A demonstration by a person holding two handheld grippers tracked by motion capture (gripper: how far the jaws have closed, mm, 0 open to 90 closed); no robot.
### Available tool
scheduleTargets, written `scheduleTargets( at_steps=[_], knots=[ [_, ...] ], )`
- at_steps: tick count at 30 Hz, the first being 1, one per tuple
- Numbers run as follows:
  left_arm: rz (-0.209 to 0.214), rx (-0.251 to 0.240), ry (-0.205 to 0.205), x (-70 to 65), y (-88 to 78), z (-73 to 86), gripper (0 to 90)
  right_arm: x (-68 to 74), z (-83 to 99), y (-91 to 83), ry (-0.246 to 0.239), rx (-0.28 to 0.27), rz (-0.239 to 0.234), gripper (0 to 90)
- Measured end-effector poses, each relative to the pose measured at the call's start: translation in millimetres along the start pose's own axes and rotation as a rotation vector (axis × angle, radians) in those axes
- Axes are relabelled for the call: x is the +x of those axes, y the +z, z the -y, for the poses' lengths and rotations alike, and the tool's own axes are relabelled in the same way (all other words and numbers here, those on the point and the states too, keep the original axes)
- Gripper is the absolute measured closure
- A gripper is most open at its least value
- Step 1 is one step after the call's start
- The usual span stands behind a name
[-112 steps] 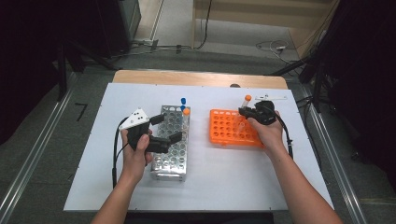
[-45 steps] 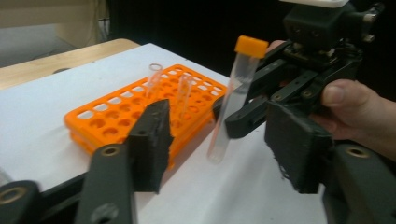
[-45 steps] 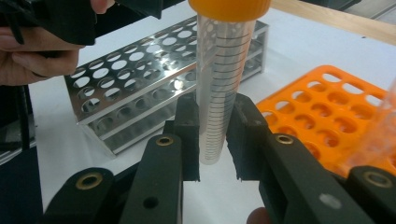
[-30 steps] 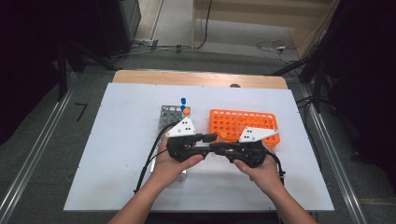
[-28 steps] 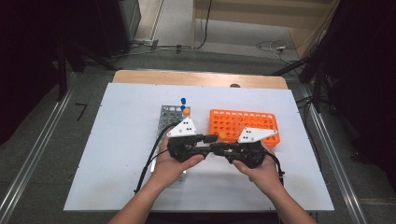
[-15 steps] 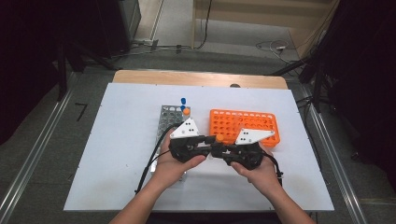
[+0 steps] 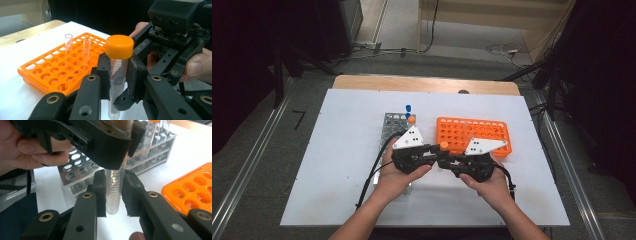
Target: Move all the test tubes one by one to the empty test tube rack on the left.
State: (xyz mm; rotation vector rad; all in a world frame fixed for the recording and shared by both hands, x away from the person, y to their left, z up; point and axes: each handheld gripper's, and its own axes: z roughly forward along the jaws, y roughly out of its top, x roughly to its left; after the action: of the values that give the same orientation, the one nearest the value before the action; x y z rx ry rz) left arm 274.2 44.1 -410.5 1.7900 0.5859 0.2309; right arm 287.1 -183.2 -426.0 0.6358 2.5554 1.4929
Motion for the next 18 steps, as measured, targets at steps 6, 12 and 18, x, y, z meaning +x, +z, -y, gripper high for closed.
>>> scheduleTargets(
  at_steps=[6,12,18],
  knots=[
    [-0.032,-0.019,-0.007,8.9,-9.4,-1.2,74.9,-6.6,2.2,-11.6,0.016,-0.068,0.019,42.1],
    [-0.084,-0.05,-0.012,26.2,-23.2,-1.5,75.0,-18.4,10.8,-27.9,0.009,-0.086,-0.001,18.1],
    [-0.175,-0.072,-0.027,42.6,-37.7,0.0,74.9,-31.7,24.5,-48.2,0.037,-0.091,0.049,0.2]
  ],
)
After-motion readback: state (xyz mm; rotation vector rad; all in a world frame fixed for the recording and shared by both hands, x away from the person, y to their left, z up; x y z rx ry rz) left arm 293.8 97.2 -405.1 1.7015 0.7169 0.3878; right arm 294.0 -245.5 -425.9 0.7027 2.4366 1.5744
